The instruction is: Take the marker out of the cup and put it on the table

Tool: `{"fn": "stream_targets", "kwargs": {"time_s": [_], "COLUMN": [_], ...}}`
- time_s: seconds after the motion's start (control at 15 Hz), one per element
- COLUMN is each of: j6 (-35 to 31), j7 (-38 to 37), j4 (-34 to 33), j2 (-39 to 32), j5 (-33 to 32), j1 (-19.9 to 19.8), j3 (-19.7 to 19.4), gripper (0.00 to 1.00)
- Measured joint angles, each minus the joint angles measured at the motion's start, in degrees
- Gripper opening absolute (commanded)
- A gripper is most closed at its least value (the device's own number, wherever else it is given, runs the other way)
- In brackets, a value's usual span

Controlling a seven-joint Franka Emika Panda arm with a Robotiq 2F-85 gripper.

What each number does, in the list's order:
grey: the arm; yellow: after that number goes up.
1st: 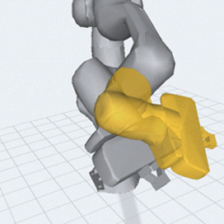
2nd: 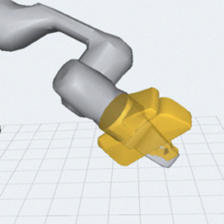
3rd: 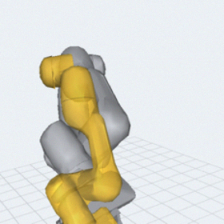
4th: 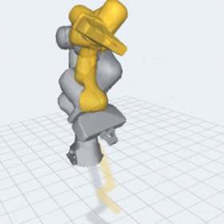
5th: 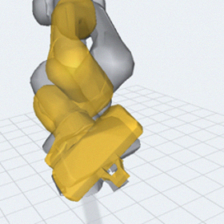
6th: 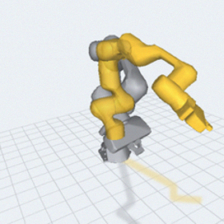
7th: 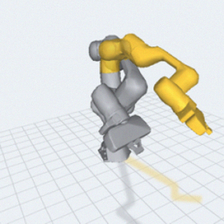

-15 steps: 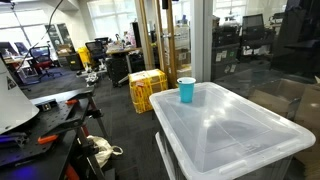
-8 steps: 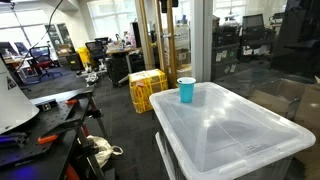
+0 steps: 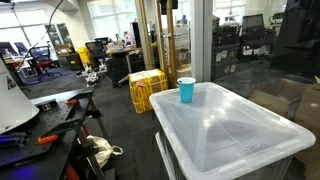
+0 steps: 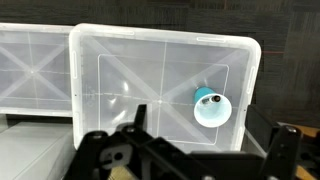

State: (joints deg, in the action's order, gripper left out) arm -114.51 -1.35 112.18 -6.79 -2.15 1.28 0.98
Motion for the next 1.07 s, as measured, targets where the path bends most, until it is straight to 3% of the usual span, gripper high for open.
{"fn": "stream_targets", "kwargs": {"time_s": [0.27,1.07], "j6": [-1.23,-16.55], "j7": [-0.20,-1.05], "j4": [0.21,1.04], "j2": [-0.04,-7.95], "j5": [-0.11,1.55], "j1": [0.00,2.01], "j3": [-0.03,1.79], "gripper": [1.00,1.00]}}
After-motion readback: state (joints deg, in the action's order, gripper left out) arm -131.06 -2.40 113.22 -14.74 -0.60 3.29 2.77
